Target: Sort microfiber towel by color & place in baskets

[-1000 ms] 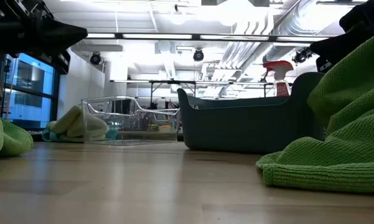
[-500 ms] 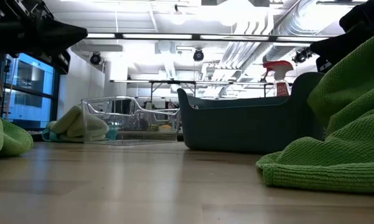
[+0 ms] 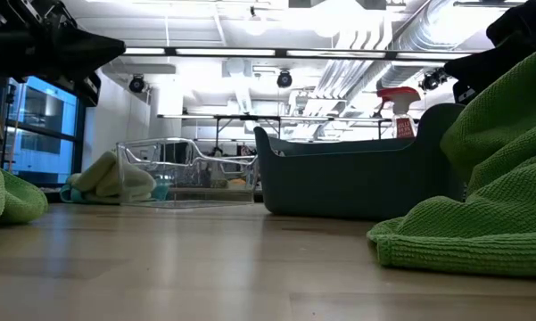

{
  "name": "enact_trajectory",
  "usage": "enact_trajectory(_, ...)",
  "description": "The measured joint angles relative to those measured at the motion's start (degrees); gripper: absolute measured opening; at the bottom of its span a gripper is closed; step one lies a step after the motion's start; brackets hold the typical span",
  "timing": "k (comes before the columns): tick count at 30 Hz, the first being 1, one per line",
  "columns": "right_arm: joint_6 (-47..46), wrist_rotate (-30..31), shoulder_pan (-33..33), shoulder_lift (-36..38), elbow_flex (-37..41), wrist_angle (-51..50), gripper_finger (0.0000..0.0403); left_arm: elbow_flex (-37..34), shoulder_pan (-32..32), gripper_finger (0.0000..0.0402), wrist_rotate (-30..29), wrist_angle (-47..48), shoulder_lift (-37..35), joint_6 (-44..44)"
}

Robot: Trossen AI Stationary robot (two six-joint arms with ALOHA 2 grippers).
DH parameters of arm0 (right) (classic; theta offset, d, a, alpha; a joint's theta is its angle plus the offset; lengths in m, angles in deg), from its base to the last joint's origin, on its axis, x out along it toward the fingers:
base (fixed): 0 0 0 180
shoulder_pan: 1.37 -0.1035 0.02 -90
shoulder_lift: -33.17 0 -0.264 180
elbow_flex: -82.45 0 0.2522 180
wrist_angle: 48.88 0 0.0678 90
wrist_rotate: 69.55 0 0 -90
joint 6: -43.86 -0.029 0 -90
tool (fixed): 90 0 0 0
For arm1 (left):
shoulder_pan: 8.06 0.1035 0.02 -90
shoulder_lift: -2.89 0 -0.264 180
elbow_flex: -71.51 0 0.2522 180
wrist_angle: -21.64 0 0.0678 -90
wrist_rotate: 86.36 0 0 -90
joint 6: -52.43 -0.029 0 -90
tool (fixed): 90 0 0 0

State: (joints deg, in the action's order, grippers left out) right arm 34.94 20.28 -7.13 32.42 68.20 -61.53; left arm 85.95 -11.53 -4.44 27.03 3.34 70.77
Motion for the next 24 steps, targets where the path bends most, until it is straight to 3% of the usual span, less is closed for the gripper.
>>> enact_trajectory(12,-0.01,0.01,-0.02,-0.01,0.00,0.00,0.0000,0.02,-0.01,0.0000,-0.58,-0.63,0.02,0.03)
enact_trajectory(18,0.00,-0.01,-0.02,0.01,0.01,0.00,0.0000,0.02,-0.01,0.0000,-1.46,-5.74,0.02,6.66)
enact_trajectory(24,0.00,0.01,-0.01,0.02,0.00,0.01,0.0000,0.04,0.01,0.0000,-3.67,-8.40,0.02,6.86)
